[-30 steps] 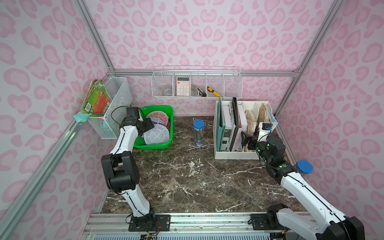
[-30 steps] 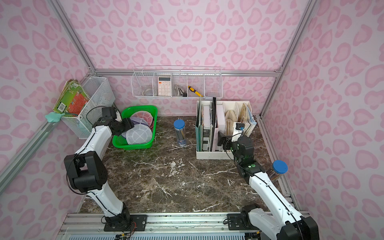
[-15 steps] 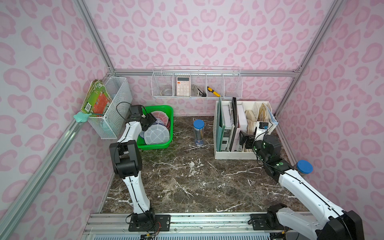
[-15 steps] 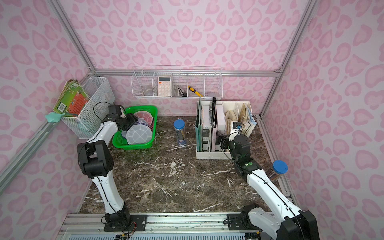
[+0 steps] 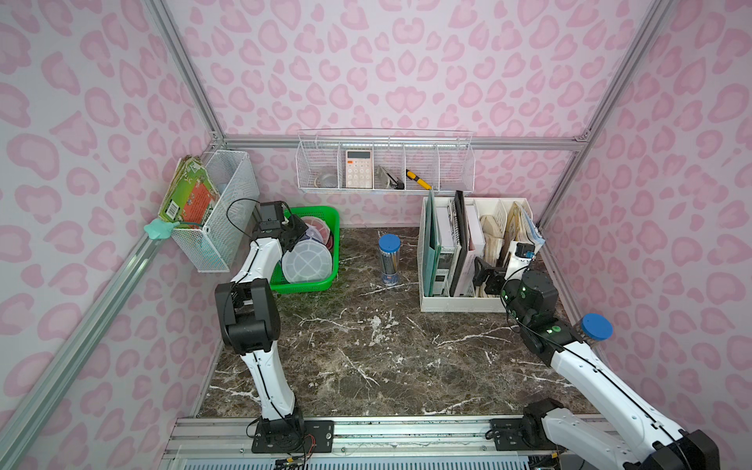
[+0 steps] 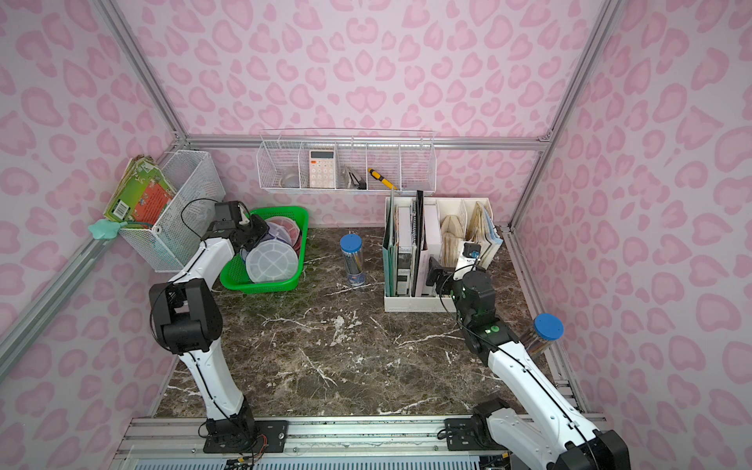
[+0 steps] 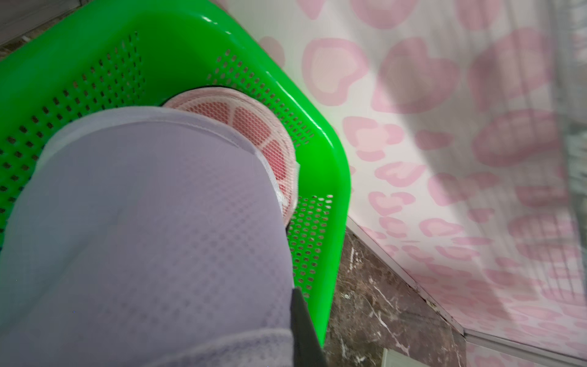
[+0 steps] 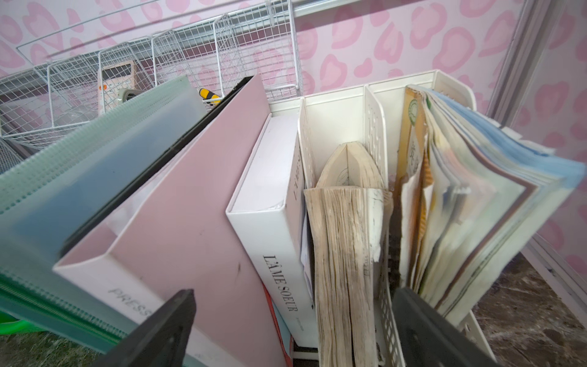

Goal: Turn the laundry bag inside out
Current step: Pick up the laundry bag and place it in the bin.

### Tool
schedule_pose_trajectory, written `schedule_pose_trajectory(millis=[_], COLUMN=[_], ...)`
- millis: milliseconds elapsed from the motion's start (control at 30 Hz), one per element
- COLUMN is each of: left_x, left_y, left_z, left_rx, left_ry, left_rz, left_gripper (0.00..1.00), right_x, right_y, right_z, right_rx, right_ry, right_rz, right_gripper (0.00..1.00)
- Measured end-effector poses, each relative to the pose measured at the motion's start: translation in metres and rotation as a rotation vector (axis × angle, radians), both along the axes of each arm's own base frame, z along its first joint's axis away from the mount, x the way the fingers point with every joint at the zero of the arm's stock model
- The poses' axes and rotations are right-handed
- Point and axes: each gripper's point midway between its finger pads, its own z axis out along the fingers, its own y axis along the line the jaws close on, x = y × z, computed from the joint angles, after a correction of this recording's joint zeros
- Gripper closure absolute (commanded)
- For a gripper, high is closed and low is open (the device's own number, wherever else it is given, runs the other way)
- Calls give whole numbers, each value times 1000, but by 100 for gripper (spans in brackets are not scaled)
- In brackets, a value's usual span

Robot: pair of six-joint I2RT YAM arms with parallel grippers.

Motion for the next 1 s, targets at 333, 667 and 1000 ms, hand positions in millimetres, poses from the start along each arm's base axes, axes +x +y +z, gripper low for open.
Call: schedule_pose_trajectory(millis=[333, 667, 1000], left_x=[-63, -166, -241], left_y=[-41, -100, -171], left_z=[97, 143, 106], left_rx=[35, -14, -160], left_ry=[-134, -170, -60], left_rz=[-81, -159, -84], left_gripper=[100, 100, 100], right_x=[-1, 1, -1], right_y=[3, 22, 45], right_z=[23, 45, 50], right_rx=[-13, -5, -16], right_ry=[-60, -103, -114], right_rz=[24, 120, 224], right_gripper=[0, 0, 0])
